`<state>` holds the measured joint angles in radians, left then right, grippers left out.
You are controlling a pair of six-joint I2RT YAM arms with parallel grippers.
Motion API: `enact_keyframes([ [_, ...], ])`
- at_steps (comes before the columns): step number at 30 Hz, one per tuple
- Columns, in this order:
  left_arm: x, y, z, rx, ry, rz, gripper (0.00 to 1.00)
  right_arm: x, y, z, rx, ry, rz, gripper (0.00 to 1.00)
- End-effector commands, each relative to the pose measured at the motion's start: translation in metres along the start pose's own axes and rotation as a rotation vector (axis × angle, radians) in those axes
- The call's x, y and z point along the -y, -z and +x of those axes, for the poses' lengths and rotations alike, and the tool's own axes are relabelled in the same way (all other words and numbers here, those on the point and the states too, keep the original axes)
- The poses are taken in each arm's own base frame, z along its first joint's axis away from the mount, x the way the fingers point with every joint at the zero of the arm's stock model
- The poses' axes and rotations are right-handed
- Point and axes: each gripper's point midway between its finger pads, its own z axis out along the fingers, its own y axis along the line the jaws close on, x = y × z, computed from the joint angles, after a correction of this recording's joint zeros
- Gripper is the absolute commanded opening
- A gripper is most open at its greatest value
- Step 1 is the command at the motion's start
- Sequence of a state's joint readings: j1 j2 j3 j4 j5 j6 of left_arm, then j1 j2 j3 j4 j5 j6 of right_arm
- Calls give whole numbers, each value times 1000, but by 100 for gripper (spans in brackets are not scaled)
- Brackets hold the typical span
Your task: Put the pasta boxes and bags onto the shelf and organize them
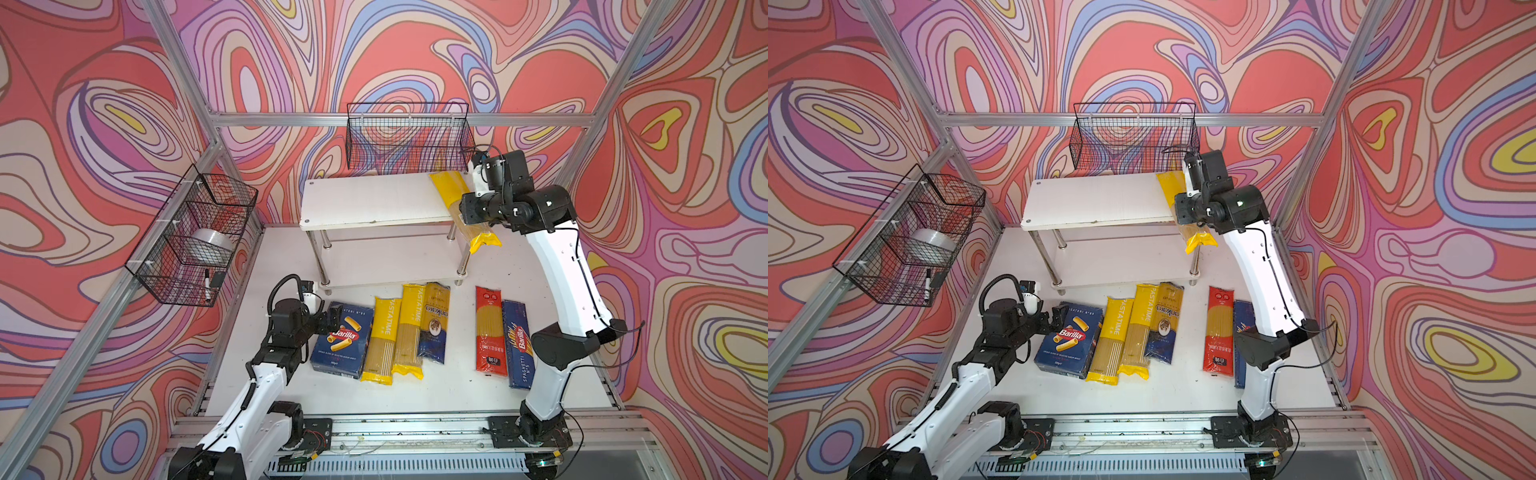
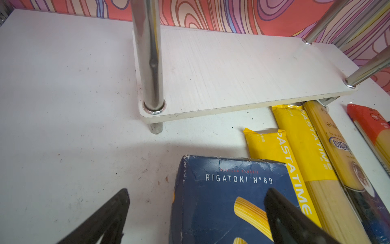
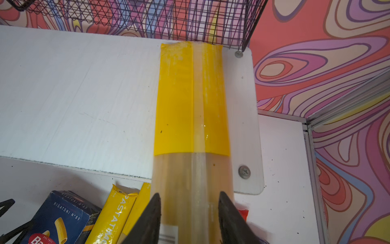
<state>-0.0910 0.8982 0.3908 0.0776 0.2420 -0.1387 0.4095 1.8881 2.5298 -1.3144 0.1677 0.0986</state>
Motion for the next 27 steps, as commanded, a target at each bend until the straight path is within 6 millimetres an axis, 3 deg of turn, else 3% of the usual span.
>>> enact_keyframes([
  [1, 1, 2, -7, 9, -5, -2, 100, -1, -6, -7, 20, 6, 4, 48],
  [10, 1, 2, -8, 9, -5, -2, 100, 0, -5, -10, 32, 12, 6, 51],
  [20, 1, 1, -7, 7, -5, -2, 100, 8, 39, -18, 105, 2, 10, 52],
  [22, 1, 2, -7, 8, -5, -2, 100, 8, 46, -12, 92, -12, 1, 53],
  [23, 1, 2, -7, 8, -4, -3, 100, 7, 63, -9, 106, -24, -28, 53],
  [27, 1, 2, -8, 8, -5, -4, 100, 1, 91, 8, 112, -40, -104, 54],
])
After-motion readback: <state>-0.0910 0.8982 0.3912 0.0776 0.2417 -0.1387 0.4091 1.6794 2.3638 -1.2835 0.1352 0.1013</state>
